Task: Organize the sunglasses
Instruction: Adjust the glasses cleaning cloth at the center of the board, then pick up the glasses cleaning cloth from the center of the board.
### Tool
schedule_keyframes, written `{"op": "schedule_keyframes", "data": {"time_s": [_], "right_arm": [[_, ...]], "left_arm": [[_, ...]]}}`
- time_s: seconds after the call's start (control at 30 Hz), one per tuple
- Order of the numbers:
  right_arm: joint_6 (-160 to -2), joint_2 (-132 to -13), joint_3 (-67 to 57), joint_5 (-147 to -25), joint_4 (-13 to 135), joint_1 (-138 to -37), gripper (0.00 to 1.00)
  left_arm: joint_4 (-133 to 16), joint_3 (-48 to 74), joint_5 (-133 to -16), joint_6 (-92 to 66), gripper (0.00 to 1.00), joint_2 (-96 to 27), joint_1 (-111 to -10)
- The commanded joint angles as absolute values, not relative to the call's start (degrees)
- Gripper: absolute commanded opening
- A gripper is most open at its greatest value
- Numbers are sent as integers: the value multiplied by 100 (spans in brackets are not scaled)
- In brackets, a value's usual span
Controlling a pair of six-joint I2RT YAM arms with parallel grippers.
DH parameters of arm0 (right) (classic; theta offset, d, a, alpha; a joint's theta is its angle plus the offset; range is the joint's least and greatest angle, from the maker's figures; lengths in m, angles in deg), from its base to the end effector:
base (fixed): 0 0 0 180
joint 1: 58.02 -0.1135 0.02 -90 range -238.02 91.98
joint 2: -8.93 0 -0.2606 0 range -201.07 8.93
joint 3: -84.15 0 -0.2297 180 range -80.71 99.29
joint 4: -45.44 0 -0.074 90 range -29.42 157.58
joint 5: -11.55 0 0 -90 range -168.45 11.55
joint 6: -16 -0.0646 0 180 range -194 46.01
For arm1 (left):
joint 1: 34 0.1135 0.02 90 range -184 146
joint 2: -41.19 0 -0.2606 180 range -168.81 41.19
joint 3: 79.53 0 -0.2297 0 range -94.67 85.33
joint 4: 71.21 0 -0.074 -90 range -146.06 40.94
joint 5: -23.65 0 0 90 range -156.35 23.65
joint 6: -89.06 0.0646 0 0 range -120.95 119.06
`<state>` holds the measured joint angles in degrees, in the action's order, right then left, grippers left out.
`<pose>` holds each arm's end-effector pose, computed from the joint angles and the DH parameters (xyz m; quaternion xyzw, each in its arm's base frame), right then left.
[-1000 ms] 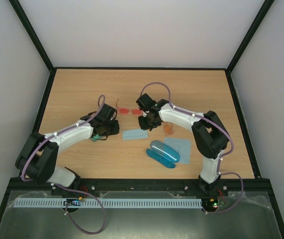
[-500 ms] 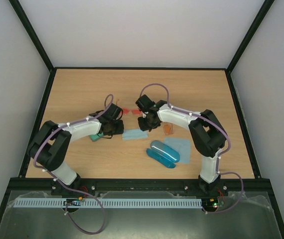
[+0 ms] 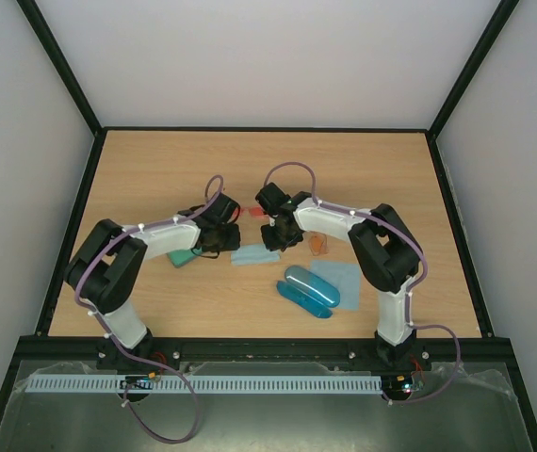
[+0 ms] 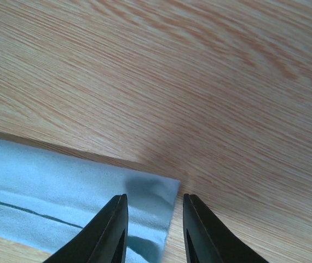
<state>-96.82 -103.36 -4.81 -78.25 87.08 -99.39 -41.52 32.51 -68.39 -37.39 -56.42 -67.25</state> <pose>0.2974 0.2616 0.1480 -0.1563 0.9595 0.1231 0.1995 0.2704 -0.1800 0.1390 -0.0222 0.9640 -0.1651 0.2071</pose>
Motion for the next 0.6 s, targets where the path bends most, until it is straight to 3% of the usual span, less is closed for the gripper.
{"op": "schedule_keyframes", "data": {"time_s": [0.0,0.43,0.57], "right_arm": [[-9567,-10442,-493,-7825,8741,-9917,29],[-9561,-10573,-548,-7718,8625,-9882,26],[-9562,-10610,-521,-7720,8625,-9871,18]], "left_arm": [[-4130,3292,-6708,-3776,29,-5732,-6765],[-4209,3179,-6670,-3826,18,-6074,-6900],[-4202,3130,-6646,-3815,10,-6129,-6904]]}}
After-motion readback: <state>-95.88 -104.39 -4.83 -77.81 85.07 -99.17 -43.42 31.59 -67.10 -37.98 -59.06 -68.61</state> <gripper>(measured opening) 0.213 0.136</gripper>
